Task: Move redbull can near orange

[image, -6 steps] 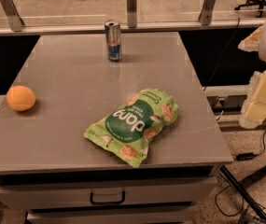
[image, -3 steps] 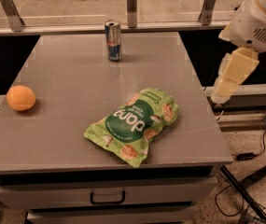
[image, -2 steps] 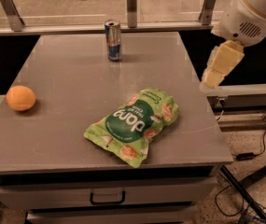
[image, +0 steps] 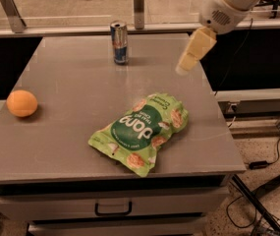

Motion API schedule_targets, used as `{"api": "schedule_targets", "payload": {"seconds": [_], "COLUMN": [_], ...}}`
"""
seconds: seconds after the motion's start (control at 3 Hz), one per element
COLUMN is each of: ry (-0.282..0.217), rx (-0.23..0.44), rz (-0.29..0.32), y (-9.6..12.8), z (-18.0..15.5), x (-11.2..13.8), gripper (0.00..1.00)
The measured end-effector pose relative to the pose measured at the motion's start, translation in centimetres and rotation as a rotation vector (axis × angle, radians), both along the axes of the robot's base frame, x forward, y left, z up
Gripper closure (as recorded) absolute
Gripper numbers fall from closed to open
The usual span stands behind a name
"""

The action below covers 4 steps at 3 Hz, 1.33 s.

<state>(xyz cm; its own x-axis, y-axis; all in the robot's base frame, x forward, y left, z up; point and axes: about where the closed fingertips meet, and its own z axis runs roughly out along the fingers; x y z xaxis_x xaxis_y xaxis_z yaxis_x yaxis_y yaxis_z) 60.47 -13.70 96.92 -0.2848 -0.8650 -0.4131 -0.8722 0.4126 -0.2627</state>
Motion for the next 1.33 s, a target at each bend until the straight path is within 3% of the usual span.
{"api": "schedule_targets", "payload": {"seconds": [0.33,1.33], "ry": [-0.019,-0.016], "rx": [0.018,0.054], "rz": [-0.02,-0.023], "y": [3.0,11.5], "z": [-0.2,-3.3], "x": [3.7,12.5], "gripper": [0.0,0.0]}}
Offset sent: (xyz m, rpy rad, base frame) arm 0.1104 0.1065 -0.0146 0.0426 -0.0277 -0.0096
